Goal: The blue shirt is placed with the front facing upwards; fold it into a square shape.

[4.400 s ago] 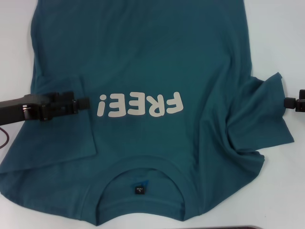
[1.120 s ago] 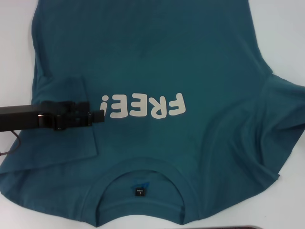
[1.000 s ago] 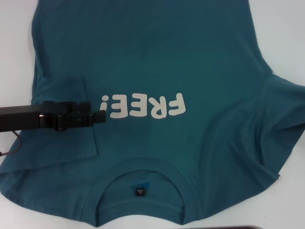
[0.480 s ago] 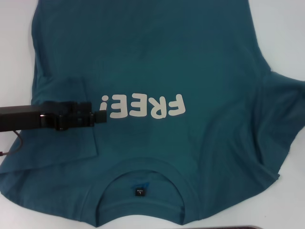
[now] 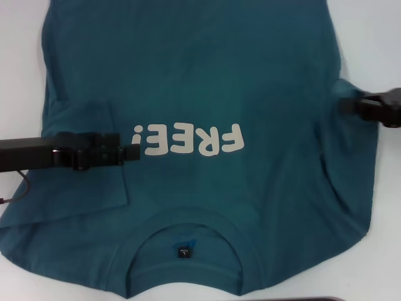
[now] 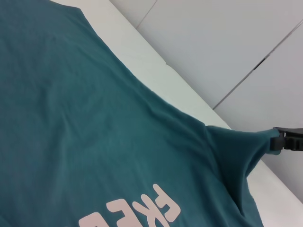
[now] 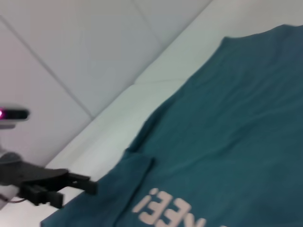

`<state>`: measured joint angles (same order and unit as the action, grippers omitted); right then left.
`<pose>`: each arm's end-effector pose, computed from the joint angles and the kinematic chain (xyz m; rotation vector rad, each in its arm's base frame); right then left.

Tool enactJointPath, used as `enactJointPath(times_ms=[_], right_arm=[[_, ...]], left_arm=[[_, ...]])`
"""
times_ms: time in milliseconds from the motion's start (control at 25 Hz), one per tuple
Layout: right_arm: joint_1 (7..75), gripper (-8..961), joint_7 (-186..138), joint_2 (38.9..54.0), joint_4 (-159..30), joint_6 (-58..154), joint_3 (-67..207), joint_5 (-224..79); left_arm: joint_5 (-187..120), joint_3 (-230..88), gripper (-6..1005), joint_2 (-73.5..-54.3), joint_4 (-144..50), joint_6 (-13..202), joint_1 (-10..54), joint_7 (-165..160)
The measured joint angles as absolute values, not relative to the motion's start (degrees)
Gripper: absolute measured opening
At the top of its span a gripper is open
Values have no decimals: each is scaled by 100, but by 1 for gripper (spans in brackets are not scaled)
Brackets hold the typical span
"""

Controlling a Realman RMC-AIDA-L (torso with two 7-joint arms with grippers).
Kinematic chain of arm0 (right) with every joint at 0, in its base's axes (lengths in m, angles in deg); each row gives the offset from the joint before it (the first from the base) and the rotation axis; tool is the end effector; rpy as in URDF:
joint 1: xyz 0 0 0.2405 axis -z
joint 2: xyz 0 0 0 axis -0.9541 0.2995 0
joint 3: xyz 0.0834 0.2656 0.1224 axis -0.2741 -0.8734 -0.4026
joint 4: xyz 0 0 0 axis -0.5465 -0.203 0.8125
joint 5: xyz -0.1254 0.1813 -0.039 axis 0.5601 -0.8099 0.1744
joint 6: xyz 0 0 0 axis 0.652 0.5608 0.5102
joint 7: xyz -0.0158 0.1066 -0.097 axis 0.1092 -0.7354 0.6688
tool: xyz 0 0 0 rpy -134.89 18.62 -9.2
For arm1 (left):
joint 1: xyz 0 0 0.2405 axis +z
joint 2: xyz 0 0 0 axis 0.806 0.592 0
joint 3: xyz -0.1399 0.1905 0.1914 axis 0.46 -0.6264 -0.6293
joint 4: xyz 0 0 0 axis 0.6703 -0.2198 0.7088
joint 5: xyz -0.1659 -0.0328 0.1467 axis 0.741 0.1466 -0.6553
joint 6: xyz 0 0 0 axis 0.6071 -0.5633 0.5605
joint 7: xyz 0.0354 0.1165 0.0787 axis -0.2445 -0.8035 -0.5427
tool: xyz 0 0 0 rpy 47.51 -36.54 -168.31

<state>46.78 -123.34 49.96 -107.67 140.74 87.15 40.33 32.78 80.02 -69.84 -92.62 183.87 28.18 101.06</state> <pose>0.3558 0.3247 0.0446 -2.5619 1.2073 0.6631 -0.3345 0.3192 -0.0184 -2.6655 -1.3033 -0.6483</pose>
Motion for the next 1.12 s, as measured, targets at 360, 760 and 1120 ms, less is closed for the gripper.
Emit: enactJointPath(times_ms=[360, 760, 1120], right_arm=[[4058, 76, -12395, 5102, -10230, 13616, 9553, 4037], [4086, 395, -12532, 5079, -10218, 13511, 9630, 3989], [4129, 671, -12539, 5064, -10217, 13582, 9656, 3992]], left_arm=[[3276, 8025, 875, -6966, -9223, 18368, 2822, 10105], [3276, 8015, 875, -6949, -9200, 18299, 2832, 10097], [3280, 7994, 875, -6955, -9200, 18296, 2822, 10097]])
